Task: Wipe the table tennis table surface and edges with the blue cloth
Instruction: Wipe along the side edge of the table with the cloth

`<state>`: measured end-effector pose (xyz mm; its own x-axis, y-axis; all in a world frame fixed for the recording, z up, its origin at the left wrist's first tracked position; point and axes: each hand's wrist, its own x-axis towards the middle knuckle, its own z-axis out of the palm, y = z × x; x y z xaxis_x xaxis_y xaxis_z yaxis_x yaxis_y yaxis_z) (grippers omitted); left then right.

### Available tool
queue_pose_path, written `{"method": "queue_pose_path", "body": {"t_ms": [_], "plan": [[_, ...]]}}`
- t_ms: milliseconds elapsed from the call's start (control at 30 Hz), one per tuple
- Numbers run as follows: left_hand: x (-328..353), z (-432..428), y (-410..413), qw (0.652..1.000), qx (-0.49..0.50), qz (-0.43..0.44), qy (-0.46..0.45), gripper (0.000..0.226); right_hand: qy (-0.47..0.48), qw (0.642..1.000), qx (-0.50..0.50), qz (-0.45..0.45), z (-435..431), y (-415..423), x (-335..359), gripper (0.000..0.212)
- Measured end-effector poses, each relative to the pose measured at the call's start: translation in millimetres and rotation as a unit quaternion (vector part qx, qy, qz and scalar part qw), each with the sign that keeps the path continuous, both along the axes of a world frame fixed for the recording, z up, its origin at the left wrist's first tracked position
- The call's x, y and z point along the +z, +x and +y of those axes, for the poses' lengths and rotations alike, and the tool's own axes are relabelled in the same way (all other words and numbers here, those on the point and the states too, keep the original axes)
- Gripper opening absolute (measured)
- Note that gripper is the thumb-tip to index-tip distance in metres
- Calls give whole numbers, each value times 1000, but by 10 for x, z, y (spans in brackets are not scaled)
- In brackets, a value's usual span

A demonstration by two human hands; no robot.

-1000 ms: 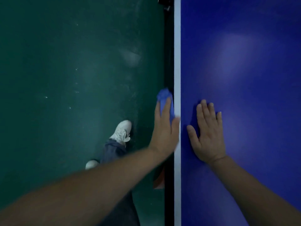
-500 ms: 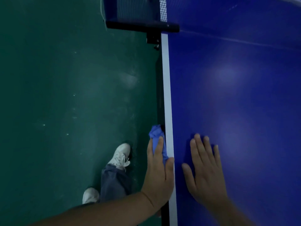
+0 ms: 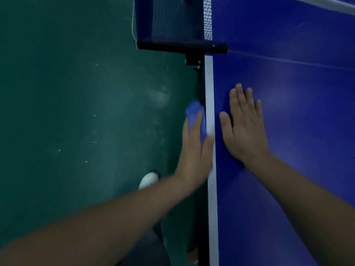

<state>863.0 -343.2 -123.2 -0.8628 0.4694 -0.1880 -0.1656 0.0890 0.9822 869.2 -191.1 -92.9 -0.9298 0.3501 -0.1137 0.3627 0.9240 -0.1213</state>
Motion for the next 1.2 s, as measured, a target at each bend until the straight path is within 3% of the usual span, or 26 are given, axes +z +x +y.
{"method": "queue_pose_path", "body": {"t_ms": [133,367,433,567,700,867,967,1100,1200], "plan": [[41,-428,826,998,-39,-41,-2,60,1,1000,-2,9,-8,-14,1,68],[18,502,-1028,999,25,3,-46,54,-2,1000,-3,16,-9,-14,-3,67],[61,632,-1210,998,48,8,-35,53,-3,1000,-4,19,-15,-13,2,67],[5,169,-220,999,33,43,-5,57,-2,1000,-4,19,-17,-8,9,67],[97,-277,624,999,-6,-35,-34,59,-3,1000,-4,19,-20,-9,-8,67],[66,380,-636,996,35,41,-66,52,-6,1000,-2,27,-1,3,-11,66],[91,688,-1265,995,77,18,-64,49,-14,999,-3,31,-6,-7,7,65],[146,286,-398,994,53,53,-80,53,-24,999,-3,39,-5,0,0,65],[292,-175,304,995,-4,4,-105,55,-29,998,-3,50,-3,15,-30,65]]}}
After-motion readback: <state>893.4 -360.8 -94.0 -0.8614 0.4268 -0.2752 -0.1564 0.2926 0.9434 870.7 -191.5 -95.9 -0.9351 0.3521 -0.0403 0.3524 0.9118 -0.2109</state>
